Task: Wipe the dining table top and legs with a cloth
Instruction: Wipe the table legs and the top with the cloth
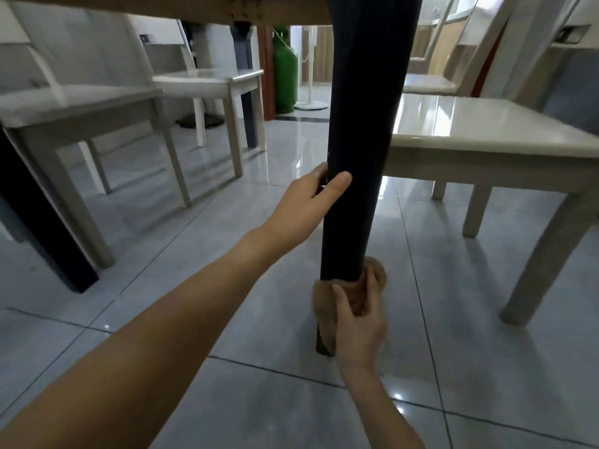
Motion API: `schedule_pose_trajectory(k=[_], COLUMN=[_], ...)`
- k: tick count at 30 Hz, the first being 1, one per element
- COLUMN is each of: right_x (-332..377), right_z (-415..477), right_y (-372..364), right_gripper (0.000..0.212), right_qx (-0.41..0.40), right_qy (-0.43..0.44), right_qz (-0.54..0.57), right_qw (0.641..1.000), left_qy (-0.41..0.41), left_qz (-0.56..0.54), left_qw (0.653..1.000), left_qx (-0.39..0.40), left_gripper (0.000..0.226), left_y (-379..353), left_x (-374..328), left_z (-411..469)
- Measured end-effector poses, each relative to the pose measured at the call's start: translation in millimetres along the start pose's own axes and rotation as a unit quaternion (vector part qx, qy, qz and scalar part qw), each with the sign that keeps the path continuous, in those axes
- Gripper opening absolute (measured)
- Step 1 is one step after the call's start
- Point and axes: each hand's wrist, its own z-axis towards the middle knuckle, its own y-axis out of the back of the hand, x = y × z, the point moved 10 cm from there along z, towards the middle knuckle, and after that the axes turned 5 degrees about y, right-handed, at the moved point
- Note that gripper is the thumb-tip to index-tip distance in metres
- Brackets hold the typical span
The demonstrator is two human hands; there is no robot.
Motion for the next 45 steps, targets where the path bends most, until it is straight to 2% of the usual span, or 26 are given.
schedule_pose_trajectory(k=[2,4,10,12,14,16,18,19,20,21,22,23,24,27,30,34,37,41,43,45], right_x=[25.9,33.0,-12.9,-44.3,-84.6,-119.2,-140.2,-152.4,-159.9,-152.8,-145.7,-149.4,-144.8,-96.3,-20.0,60.4,50.6,9.4,-29.5,-83.8], right_z=[13.4,18.8,17.3,7.0,-11.3,-30.7,-37.1,-36.7,-36.3,-35.9,-32.2,-29.1,-29.8,-13.5,11.4,42.7,38.1,28.3,13.5,-11.8], right_y=[-1.5,-3.0,-19.3,-21.7,-14.5,-13.1,-10.6,-8.9,-6.1,-9.4,-12.5,-10.6,-10.2,-7.3,-10.1,-16.9,-22.8,-26.4,-25.8,-19.8], right_gripper=[0.064,0.068,0.08,0.081,0.084,0.082,0.047,0.035,0.033,0.043,0.063,0.079,0.084,0.077,0.072,0.084,0.097,0.098,0.096,0.088], right_qx=[-0.017,-0.024,0.042,0.056,0.08,0.15,0.18,0.164,0.15,0.158,0.165,0.157,0.168,0.137,0.12,0.084,0.066,0.062,0.088,0.144], right_qy=[0.062,0.106,0.134,0.091,0.038,0.009,-0.041,-0.083,-0.115,-0.09,-0.067,-0.069,-0.079,-0.068,0.013,0.135,0.141,0.126,0.079,-0.01], right_qz=[0.025,0.001,-0.007,-0.024,-0.087,-0.159,-0.22,-0.224,-0.217,-0.215,-0.207,-0.191,-0.172,-0.134,-0.078,-0.019,-0.008,0.02,0.004,-0.042], right_qw=[0.998,0.994,0.99,0.994,0.992,0.976,0.958,0.957,0.958,0.959,0.962,0.967,0.968,0.979,0.99,0.987,0.988,0.99,0.993,0.989], left_qy=[-0.006,-0.014,-0.032,-0.029,-0.026,-0.015,-0.009,-0.007,-0.003,0.0,-0.001,-0.002,-0.002,-0.005,-0.007,-0.019,-0.03,-0.03,-0.023,-0.02], left_qz=[0.003,0.005,0.005,0.008,0.013,0.011,0.007,0.006,0.002,-0.001,-0.002,0.0,0.002,0.007,0.01,0.011,0.013,0.022,0.027,0.028], left_qw=[1.0,1.0,0.999,0.999,0.999,1.0,1.0,1.0,1.0,1.0,1.0,1.0,1.0,1.0,1.0,0.999,0.999,0.999,0.999,0.999], left_qx=[-0.004,-0.012,-0.019,-0.02,-0.022,-0.023,-0.021,-0.018,-0.016,-0.014,-0.012,-0.01,-0.007,-0.003,-0.005,-0.026,-0.031,-0.026,-0.024,-0.02], left_gripper=[0.045,0.044,0.048,0.047,0.045,0.036,0.027,0.026,0.027,0.029,0.032,0.035,0.037,0.045,0.047,0.039,0.04,0.043,0.044,0.044], left_y=[0.1,1.2,1.7,1.9,2.4,2.9,2.5,2.0,1.5,1.2,0.8,0.3,0.2,0.0,-1.1,0.4,0.4,-1.2,-2.1,-0.8], left_x=[1.1,2.4,7.8,8.5,5.9,6.0,4.8,4.2,4.3,4.7,4.4,3.6,4.2,3.8,5.4,6.7,5.7,5.6,5.2,4.5], left_z=[1.8,3.4,6.9,6.5,4.9,2.6,0.9,0.6,-0.5,-1.7,-1.9,-1.9,-1.9,-0.3,1.5,3.0,2.9,2.6,1.7,1.3])
